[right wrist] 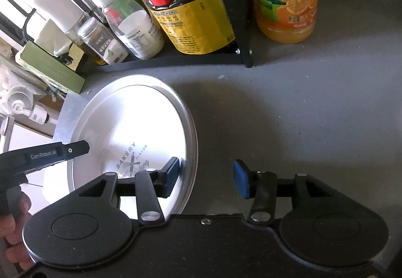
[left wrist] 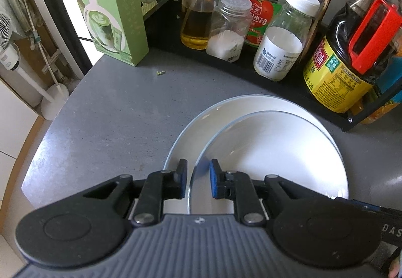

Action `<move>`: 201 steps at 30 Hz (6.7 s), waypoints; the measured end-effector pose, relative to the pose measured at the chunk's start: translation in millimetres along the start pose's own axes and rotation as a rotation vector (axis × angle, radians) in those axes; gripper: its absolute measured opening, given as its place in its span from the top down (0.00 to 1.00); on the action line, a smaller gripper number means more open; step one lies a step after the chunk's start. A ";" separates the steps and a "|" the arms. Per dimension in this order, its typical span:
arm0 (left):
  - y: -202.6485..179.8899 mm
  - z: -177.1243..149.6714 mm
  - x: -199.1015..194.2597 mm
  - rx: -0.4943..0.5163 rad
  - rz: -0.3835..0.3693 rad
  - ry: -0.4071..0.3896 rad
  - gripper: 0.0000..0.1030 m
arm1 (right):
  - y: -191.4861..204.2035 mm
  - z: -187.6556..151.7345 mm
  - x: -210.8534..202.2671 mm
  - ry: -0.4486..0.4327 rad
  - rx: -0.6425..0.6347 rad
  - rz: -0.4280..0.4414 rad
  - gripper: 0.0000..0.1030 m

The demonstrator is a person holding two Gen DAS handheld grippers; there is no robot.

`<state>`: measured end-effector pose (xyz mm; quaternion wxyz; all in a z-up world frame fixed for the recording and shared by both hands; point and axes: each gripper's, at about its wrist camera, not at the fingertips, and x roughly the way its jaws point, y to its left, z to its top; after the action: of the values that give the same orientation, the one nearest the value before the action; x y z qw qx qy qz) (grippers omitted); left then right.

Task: Organize plates and bowls
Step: 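Open both tools and withdraw from the plate stack, then move both tools open toward the rim of the red bowl with nested bowls, then close both tools on the rim of the red bowl stack, then lift the nested bowl stack with both tools and carry it over the plates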

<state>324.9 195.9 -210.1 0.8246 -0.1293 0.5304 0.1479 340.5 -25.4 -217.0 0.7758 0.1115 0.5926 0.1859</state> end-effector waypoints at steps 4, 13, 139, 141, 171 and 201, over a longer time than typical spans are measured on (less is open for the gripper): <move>-0.5 0.3 0.6 -0.002 0.005 -0.003 0.84 | 2.1 -0.4 -2.7 -0.002 0.000 -0.013 0.51; -3.4 4.3 5.0 0.035 -0.004 -0.003 0.84 | -3.9 -7.1 -6.2 -0.028 0.059 -0.043 0.39; -254.0 -170.5 -73.2 -0.058 -0.402 0.233 0.58 | -284.7 -172.8 -151.3 -0.093 0.471 0.026 0.65; -253.8 -170.5 -68.7 -0.059 -0.414 0.255 0.59 | -285.6 -172.1 -151.2 -0.097 0.477 0.018 0.64; -185.5 -121.6 -80.6 -0.092 -0.470 0.264 0.66 | -210.3 -134.4 -142.6 -0.135 0.364 0.031 0.70; -16.5 -4.3 -125.7 -0.245 -0.437 0.103 0.66 | -16.1 -57.4 -100.5 -0.142 0.188 0.118 0.70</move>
<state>278.1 165.7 -96.1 0.7870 -0.3472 0.5095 0.0223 264.8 -84.9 -150.7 0.7895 0.2312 0.5437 0.1662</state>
